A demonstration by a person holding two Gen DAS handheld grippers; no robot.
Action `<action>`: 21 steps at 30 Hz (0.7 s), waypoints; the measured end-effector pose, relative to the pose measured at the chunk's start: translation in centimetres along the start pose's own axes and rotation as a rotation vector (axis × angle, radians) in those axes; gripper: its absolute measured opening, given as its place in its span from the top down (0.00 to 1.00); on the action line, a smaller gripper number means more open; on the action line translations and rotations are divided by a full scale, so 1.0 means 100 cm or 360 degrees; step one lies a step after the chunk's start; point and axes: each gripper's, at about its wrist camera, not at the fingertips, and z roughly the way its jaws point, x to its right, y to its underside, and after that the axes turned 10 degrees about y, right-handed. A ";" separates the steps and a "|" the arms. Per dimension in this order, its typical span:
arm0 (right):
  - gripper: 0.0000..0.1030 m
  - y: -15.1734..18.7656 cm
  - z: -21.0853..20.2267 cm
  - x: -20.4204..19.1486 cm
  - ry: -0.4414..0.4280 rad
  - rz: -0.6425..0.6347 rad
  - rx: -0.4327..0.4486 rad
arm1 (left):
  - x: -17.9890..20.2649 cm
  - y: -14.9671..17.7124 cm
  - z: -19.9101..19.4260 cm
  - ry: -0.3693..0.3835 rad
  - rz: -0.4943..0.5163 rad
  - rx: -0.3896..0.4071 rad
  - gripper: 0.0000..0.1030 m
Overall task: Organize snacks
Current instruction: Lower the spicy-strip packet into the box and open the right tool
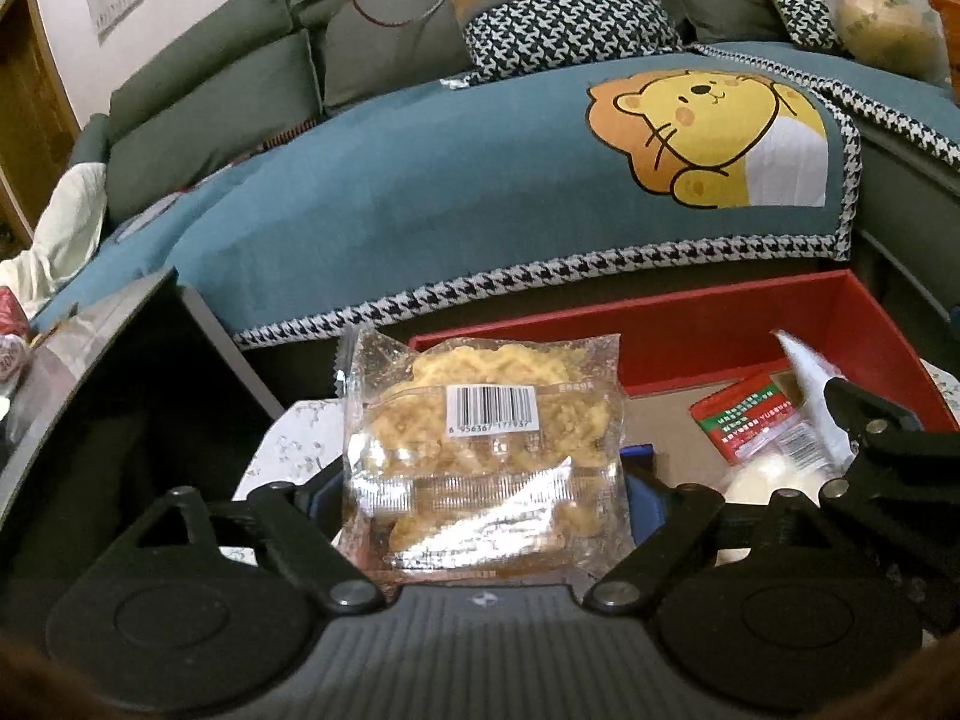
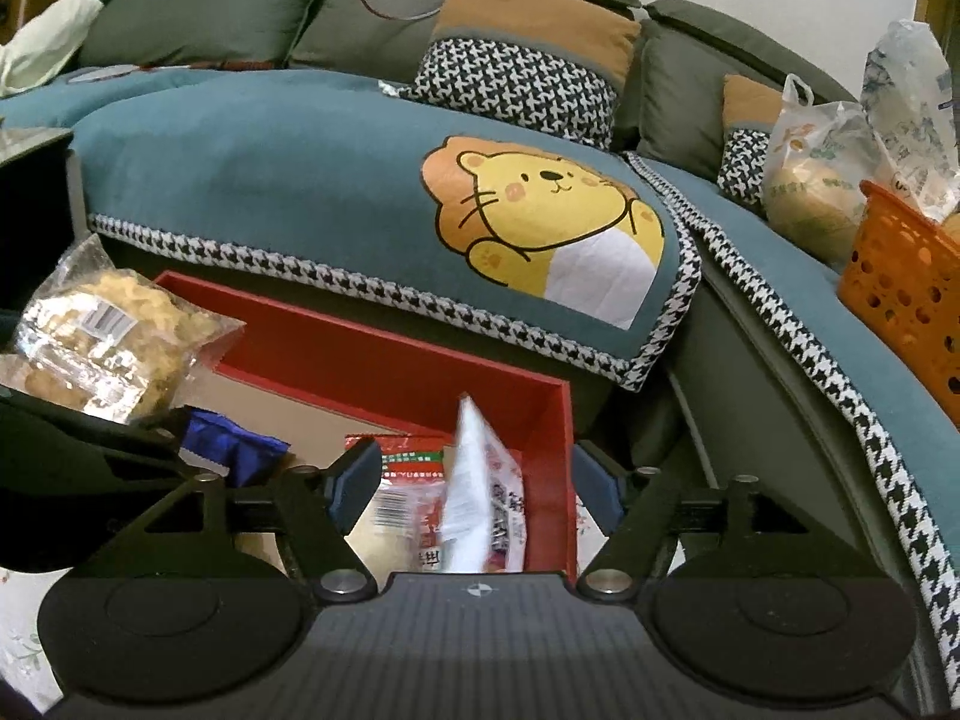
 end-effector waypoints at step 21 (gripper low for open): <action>0.17 -0.009 -0.027 0.014 0.0001 0.0023 0.0053 | -0.017 -0.003 -0.038 0.0082 -0.0118 0.0052 0.00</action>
